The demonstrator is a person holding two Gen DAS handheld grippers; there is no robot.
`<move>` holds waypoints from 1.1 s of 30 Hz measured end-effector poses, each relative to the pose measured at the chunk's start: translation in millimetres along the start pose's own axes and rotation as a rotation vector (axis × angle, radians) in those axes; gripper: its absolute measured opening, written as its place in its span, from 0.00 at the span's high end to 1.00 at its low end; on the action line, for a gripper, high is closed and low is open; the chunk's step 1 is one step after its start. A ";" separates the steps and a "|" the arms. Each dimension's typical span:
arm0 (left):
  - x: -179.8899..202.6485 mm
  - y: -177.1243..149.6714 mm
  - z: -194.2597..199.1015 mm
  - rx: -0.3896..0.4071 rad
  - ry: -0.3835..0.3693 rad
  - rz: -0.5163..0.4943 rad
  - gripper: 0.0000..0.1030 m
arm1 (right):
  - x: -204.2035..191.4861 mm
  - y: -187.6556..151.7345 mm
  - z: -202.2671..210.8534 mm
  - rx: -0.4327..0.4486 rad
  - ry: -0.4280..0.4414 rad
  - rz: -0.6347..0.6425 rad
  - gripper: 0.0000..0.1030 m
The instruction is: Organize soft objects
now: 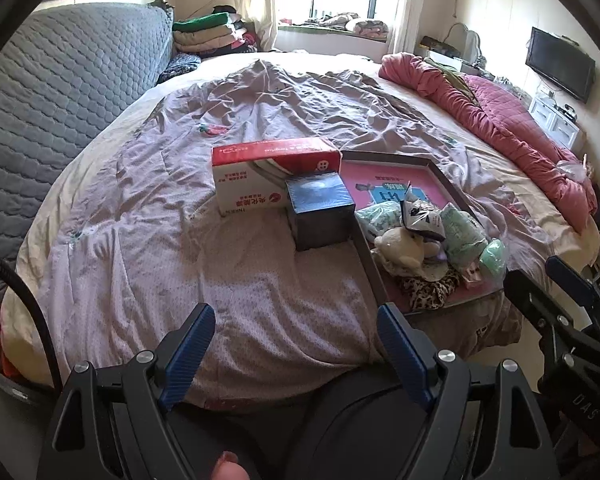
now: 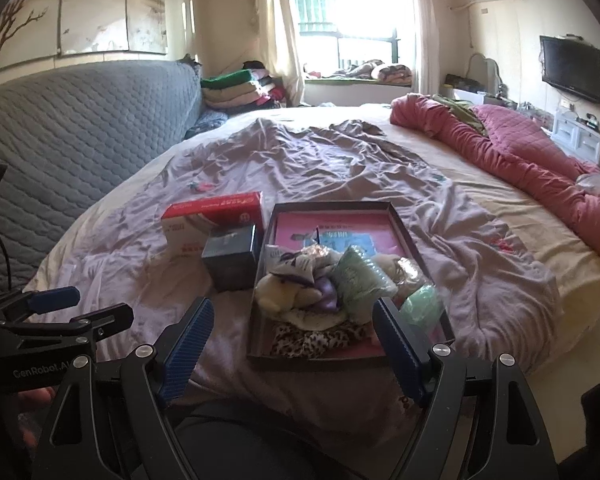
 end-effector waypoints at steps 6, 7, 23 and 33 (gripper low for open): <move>0.3 -4.3 -6.8 -0.017 0.008 -0.001 0.20 | 0.3 -4.8 -6.4 -0.016 0.004 -0.002 0.20; 0.5 -5.7 -8.3 -0.020 0.010 -0.003 0.20 | 0.0 -6.5 -7.5 -0.019 0.007 -0.004 0.20; 2.9 -12.3 -16.1 -0.032 0.024 -0.008 0.20 | -2.2 -11.1 -12.7 -0.030 0.014 -0.009 0.20; 4.2 -12.9 -16.1 -0.035 0.026 -0.010 0.20 | -1.1 -11.0 -11.5 -0.030 0.005 -0.015 0.20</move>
Point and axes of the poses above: each gripper's, at about its wrist camera, not at the fingertips, and z roughly against the way its jaws point, x to its right, y to its top, the point moved 9 cm from there along -z, roughly the way its jaws point, and after that the axes turned 13 degrees about z, right-handed, at the moved point
